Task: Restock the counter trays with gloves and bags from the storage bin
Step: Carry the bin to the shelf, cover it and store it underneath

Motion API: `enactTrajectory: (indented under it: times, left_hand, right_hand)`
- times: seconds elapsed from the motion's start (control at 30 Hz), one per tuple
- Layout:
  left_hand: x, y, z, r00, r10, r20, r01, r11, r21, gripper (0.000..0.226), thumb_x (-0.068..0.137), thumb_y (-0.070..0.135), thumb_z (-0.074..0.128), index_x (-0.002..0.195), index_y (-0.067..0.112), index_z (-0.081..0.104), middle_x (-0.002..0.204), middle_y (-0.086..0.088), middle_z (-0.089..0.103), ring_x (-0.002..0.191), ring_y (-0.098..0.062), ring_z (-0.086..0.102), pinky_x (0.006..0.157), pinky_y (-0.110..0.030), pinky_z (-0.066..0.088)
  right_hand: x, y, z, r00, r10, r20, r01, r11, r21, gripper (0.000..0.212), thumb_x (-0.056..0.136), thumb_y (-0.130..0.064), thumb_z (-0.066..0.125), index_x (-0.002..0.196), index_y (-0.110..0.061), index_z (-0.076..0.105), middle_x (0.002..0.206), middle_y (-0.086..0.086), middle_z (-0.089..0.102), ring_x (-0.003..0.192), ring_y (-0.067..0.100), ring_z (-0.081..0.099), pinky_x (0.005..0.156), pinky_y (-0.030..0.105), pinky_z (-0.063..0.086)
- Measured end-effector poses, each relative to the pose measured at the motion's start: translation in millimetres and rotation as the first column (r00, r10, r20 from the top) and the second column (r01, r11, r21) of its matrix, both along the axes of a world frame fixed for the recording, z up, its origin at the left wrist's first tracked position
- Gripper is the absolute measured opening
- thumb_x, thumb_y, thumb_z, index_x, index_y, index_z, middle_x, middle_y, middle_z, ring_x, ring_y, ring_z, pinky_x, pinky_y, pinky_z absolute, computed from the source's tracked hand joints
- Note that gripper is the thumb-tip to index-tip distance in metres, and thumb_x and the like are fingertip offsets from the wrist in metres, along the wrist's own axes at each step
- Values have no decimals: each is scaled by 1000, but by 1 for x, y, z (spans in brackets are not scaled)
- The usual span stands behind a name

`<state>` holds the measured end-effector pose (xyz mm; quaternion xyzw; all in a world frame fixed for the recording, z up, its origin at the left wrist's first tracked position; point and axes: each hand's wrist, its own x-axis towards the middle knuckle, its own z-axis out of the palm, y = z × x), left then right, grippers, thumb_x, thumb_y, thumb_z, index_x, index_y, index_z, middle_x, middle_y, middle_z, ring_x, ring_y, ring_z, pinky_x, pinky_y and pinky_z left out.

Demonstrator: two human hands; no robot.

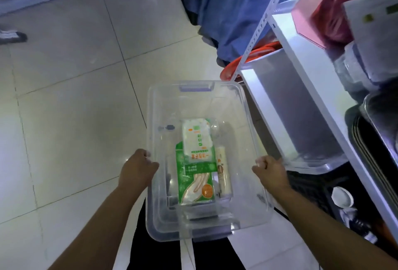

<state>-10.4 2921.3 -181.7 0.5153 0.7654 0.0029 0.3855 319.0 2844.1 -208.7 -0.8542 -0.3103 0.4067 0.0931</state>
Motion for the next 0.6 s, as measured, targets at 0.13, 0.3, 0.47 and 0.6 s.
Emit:
enactTrajectory:
  times: [0.13,0.3,0.47,0.6]
  left_hand:
    - [6,34,-70,998,-55,-6,55,995,-85,36,79,16,63,113,9,55,83,-1,58,70,-15,52,64,-28,35]
    - [13,84,-163,995,-99,32,104,975,-199,23,78,8,60,100,7,56,95,-12,62,76,-23,55,67,-30,36]
    - [26,135,-243,988,-137,71,151,953,-264,27,77,7,62,104,4,57,97,-14,62,79,-29,60,70,-30,43]
    - [35,163,-296,982,-167,86,185,943,-278,31,76,9,65,106,4,58,91,-9,61,74,-24,60,63,-26,44]
  right_hand:
    - [5,19,-50,999,41,4,-40,993,-113,23,82,-23,63,104,-16,60,91,4,62,90,27,60,84,38,48]
    - [10,49,-120,988,-127,-84,116,985,-127,26,83,-13,64,108,-7,64,90,11,66,85,25,60,74,29,43]
    - [19,84,-195,942,-306,-136,284,946,-160,32,86,-9,62,117,-2,61,93,10,62,84,22,56,78,34,46]
    - [26,108,-248,922,-375,-93,360,922,-144,31,88,-12,62,118,-7,62,95,7,63,85,21,58,75,27,43]
